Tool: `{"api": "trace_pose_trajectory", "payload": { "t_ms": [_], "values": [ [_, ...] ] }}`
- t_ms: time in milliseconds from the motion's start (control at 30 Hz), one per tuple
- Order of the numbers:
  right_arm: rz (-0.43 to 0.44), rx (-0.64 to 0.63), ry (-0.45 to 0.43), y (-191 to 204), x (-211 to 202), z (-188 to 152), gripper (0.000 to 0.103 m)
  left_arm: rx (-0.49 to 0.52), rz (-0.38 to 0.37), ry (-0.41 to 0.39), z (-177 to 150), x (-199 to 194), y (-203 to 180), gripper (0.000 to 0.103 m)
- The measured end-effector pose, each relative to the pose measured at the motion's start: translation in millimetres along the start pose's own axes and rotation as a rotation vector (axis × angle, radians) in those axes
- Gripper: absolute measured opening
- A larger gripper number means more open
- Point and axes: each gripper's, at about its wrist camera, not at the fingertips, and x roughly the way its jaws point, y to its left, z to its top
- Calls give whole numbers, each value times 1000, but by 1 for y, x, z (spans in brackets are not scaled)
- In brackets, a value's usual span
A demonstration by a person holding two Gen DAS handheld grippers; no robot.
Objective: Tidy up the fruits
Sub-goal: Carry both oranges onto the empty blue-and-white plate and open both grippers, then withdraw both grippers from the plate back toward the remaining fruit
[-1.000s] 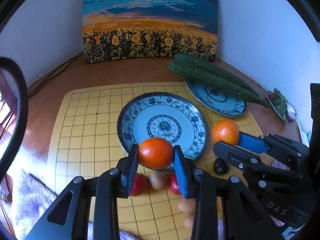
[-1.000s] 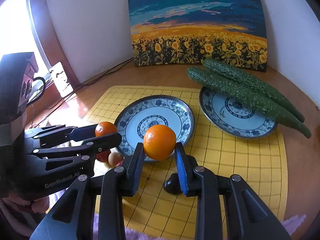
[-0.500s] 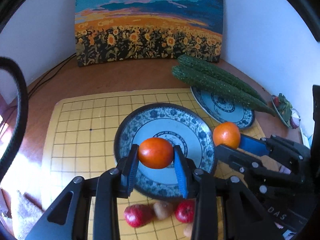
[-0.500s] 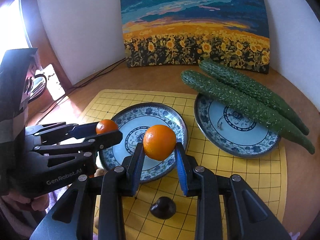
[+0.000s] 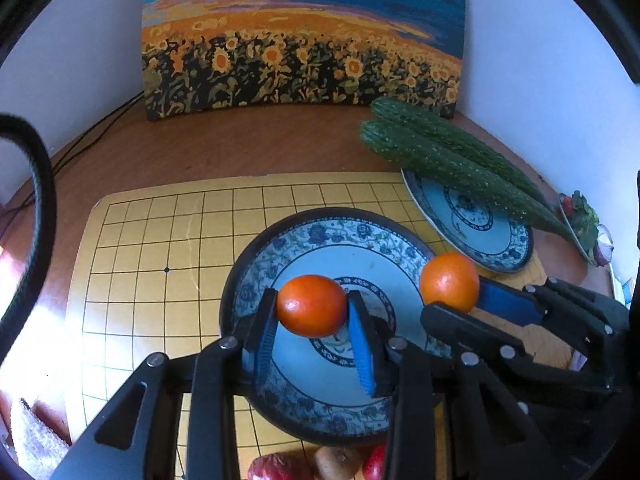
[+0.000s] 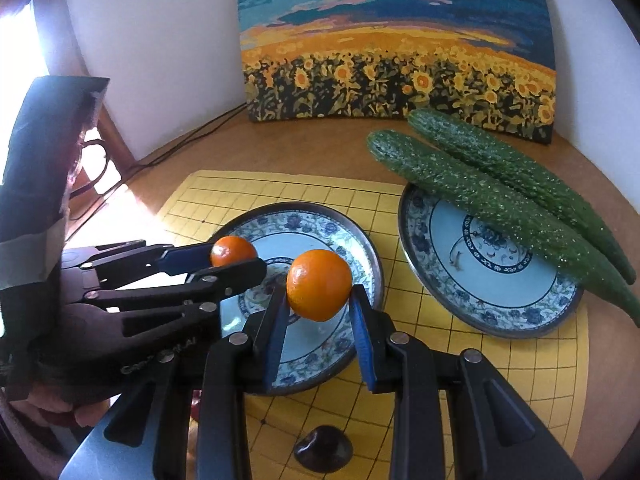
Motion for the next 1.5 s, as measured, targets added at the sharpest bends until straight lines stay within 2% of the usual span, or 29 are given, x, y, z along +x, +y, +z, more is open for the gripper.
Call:
{"api": "trace_pose_trajectory", "payload": {
  "t_ms": [333,800,1067,1133,1233,1500],
  "values": [
    [-18,3,26,-6,19,4,32,-12,14,10,4,9,4,35],
    [-31,10,11,-4,20,4,32,-12,4,0,3,8,6,35],
    [-37,10,-9,-8,11,4,35,-4,13,-1,4,6,4,44],
    [-48,12,-18,-10,9,4,42,0,14,-8,5,4,4,45],
    [-43,24,-16,-14,4,4,44,-13,9,-9,3,2,5,50],
    [-37,26,-28,-10,-6,0,45,11,22,-21,0,-10,1,53]
  ]
}}
